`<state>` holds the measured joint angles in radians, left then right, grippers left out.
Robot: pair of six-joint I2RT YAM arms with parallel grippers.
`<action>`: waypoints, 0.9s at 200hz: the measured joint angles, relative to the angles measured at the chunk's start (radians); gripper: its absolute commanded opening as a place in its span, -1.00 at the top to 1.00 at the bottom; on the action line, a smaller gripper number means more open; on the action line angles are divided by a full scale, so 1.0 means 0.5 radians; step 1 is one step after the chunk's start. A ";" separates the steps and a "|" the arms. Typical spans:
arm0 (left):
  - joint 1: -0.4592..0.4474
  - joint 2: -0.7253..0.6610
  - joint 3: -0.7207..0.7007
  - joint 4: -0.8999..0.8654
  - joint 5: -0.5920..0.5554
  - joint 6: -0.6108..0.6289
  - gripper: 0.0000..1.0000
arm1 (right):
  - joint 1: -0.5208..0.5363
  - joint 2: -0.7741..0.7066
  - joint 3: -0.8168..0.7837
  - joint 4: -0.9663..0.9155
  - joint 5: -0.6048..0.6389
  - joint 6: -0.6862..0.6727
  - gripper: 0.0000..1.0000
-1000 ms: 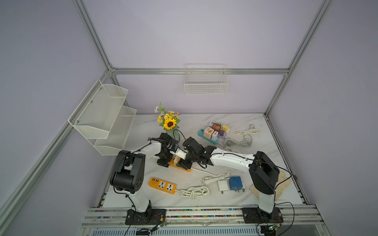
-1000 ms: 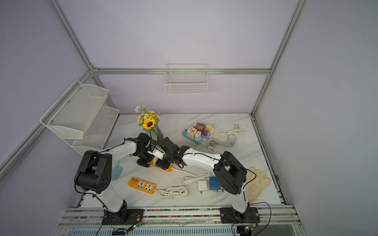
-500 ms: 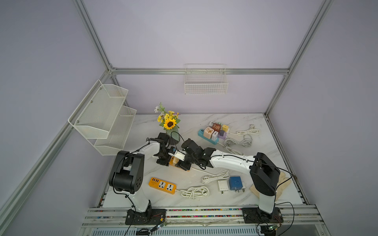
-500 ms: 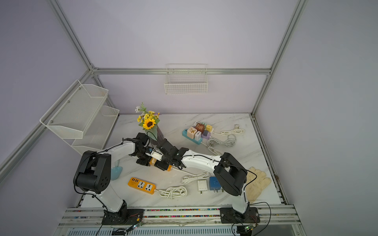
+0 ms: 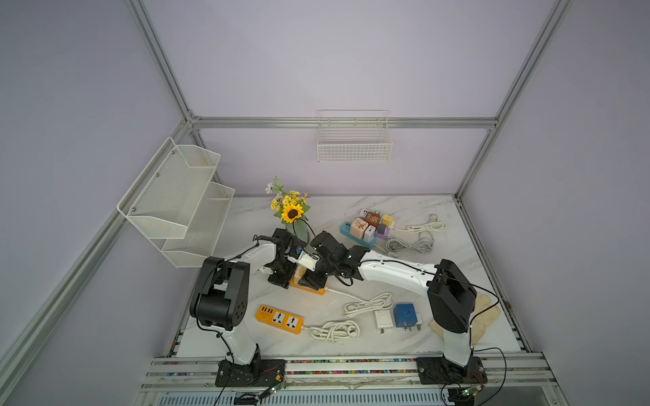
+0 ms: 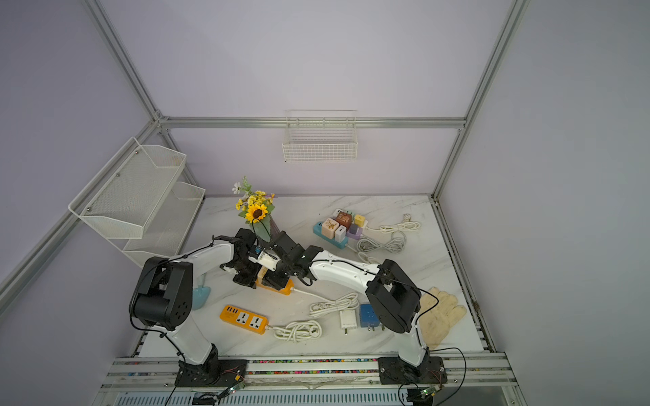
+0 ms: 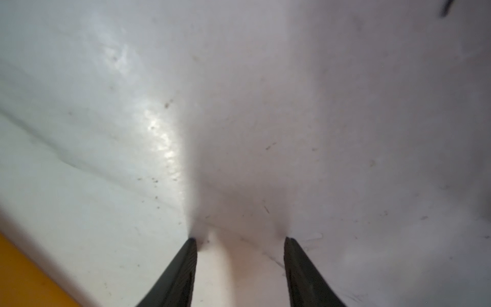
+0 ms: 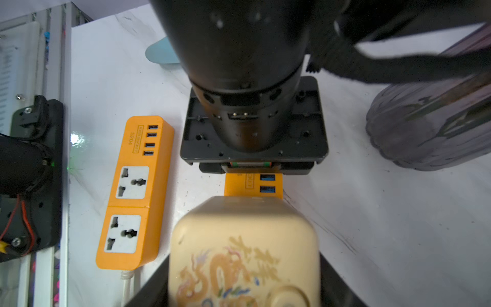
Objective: Pull the plug off the socket
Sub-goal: Remove the plug from the socket, then move the socket to the center of the board.
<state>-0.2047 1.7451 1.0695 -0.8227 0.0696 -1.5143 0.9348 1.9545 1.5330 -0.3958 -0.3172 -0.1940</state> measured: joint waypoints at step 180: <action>0.048 -0.013 -0.025 -0.072 -0.341 0.008 1.00 | -0.018 -0.771 -0.626 0.029 0.346 0.162 0.55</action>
<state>-0.1806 1.7386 1.0569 -0.8585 -0.1009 -1.5101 0.9260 1.5692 1.2198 -0.3813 -0.1440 -0.1131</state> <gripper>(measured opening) 0.506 0.624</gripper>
